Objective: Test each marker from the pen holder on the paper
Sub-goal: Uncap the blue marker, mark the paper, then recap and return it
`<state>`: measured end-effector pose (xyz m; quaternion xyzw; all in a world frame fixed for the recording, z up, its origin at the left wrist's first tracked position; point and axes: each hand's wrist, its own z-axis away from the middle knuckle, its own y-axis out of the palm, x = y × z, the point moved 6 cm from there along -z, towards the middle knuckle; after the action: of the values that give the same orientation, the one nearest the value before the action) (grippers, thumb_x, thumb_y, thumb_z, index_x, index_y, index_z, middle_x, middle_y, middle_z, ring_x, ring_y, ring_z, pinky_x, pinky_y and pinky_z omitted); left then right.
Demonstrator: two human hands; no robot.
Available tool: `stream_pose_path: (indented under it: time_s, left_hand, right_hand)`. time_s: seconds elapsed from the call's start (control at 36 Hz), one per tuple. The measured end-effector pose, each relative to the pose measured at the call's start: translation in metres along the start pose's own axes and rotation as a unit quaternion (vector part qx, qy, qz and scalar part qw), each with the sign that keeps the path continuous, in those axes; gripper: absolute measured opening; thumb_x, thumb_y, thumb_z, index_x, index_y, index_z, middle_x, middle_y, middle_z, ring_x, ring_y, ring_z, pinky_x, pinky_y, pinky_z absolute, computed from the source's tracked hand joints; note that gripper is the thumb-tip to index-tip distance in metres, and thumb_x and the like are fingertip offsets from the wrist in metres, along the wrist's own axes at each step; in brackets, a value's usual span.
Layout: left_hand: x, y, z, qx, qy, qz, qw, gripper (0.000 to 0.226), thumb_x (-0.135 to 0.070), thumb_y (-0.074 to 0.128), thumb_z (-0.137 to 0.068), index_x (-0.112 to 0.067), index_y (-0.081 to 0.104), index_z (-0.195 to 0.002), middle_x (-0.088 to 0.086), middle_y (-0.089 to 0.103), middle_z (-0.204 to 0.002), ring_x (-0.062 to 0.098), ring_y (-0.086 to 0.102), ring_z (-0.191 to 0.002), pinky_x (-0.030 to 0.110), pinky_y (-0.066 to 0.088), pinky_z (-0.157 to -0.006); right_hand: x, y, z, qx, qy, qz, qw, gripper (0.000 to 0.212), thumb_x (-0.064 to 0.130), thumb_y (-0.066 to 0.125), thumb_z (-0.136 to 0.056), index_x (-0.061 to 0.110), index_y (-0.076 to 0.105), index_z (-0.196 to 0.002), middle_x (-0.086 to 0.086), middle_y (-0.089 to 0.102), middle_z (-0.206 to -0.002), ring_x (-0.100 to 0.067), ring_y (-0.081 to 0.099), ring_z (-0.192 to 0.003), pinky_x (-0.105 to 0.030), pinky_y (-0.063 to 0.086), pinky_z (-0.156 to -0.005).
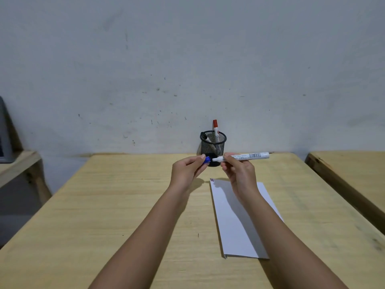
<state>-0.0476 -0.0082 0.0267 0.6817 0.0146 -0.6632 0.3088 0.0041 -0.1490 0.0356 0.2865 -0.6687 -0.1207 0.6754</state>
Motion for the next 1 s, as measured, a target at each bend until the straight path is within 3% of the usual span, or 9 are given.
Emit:
stream_pose_path:
  time_s: [0.25,0.56,0.69,0.83,0.92,1.0]
  left_hand:
    - [0.000,0.010,0.005,0.041,-0.002,0.002,0.999,0.012,-0.009,0.067,-0.083,0.001,0.069,-0.091,0.010,0.071,-0.091,0.008,0.071,-0.076,0.013,0.056,-0.076]
    - [-0.002,0.017,0.012,0.066,0.004,-0.006,0.998,0.005,-0.003,0.064,-0.084,-0.002,0.068,-0.081,0.010,0.068,-0.084,0.007,0.070,-0.067,0.014,0.056,-0.074]
    - [-0.016,0.014,0.010,0.050,0.059,-0.045,0.996,0.008,-0.001,0.068,-0.081,-0.006,0.071,-0.076,0.004,0.071,-0.074,0.009,0.069,-0.067,0.016,0.057,-0.074]
    - [-0.038,0.006,0.002,0.031,0.094,-0.075,0.992,0.010,0.003,0.069,-0.079,-0.007,0.070,-0.077,0.003,0.071,-0.072,0.012,0.068,-0.068,0.016,0.056,-0.071]
    - [-0.046,0.004,-0.001,0.021,0.107,-0.081,0.991,0.013,0.004,0.070,-0.077,-0.009,0.070,-0.079,-0.001,0.070,-0.069,0.011,0.067,-0.067,0.018,0.057,-0.073]
    - [-0.057,0.006,-0.005,0.009,0.124,-0.068,0.990,0.015,0.004,0.072,-0.075,-0.010,0.070,-0.079,0.001,0.070,-0.070,0.014,0.066,-0.071,0.023,0.057,-0.080]
  right_hand:
    - [0.001,0.005,0.002,0.037,-0.004,0.054,0.998,0.007,0.001,0.061,-0.085,0.006,0.064,-0.081,-0.003,0.063,-0.063,-0.007,0.056,-0.053,-0.014,0.051,-0.057]
    - [0.012,0.006,0.002,0.101,-0.091,0.157,0.978,0.005,0.001,0.063,-0.084,0.007,0.062,-0.084,-0.004,0.062,-0.069,-0.010,0.054,-0.058,-0.019,0.049,-0.061]
    - [0.018,0.007,-0.003,0.141,-0.016,0.103,0.985,0.011,-0.003,0.059,-0.084,0.006,0.063,-0.089,0.004,0.067,-0.066,-0.006,0.060,-0.061,-0.013,0.051,-0.064]
    - [0.039,-0.012,-0.016,0.081,-0.006,0.024,0.996,0.010,0.000,0.059,-0.086,0.009,0.064,-0.086,0.007,0.064,-0.064,-0.003,0.061,-0.060,-0.011,0.052,-0.063]
    - [0.038,-0.021,-0.018,0.091,-0.007,0.067,0.994,0.014,-0.001,0.064,-0.079,0.012,0.068,-0.074,0.005,0.063,-0.064,-0.007,0.060,-0.063,-0.015,0.054,-0.067]
    - [0.035,-0.021,-0.016,0.131,-0.033,0.203,0.970,0.013,0.003,0.074,-0.066,0.015,0.071,-0.069,0.002,0.065,-0.065,-0.010,0.060,-0.063,-0.019,0.055,-0.068]
